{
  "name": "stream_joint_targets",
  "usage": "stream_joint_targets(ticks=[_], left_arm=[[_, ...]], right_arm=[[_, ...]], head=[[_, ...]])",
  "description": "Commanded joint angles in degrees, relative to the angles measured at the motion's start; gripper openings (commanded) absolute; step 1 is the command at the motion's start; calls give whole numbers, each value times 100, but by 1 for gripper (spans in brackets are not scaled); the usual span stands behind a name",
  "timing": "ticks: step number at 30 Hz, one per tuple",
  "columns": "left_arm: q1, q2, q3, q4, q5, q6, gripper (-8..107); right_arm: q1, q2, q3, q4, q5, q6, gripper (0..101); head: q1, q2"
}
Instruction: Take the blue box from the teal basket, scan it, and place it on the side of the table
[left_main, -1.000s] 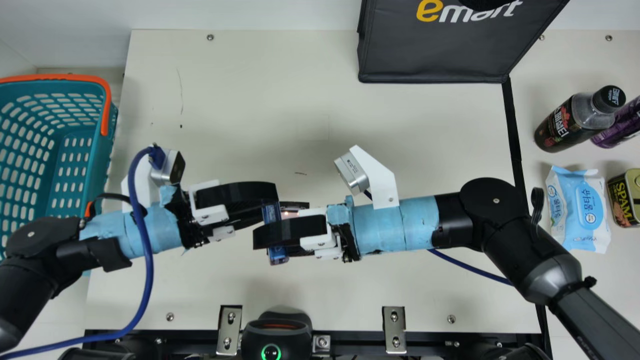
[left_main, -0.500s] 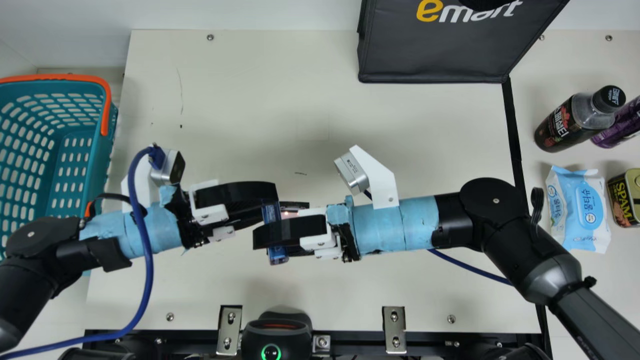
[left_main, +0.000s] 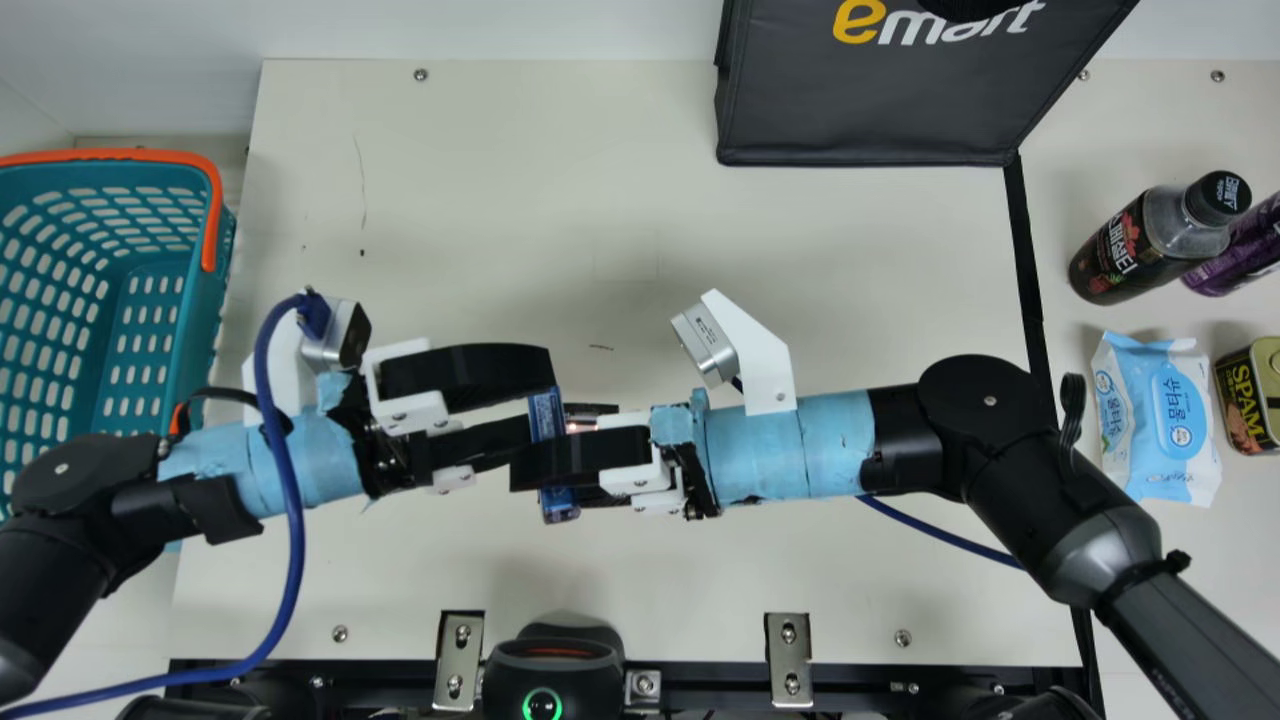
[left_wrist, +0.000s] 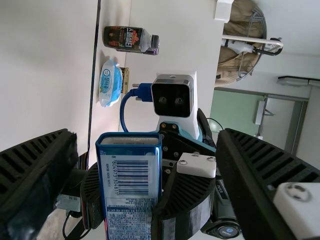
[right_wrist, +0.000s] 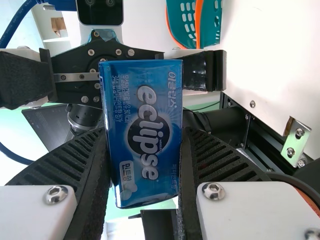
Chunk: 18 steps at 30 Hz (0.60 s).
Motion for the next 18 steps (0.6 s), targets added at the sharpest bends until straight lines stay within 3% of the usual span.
stream_joint_targets(ticks=[1,18], left_arm=[[0,0,0,0,0,0,90],[20,-38,-38,55,-33,-89,90]], right_arm=[[0,0,0,0,0,0,0],[0,0,0,0,-2,0,0]], head=[[-166,0],[-166,0]])
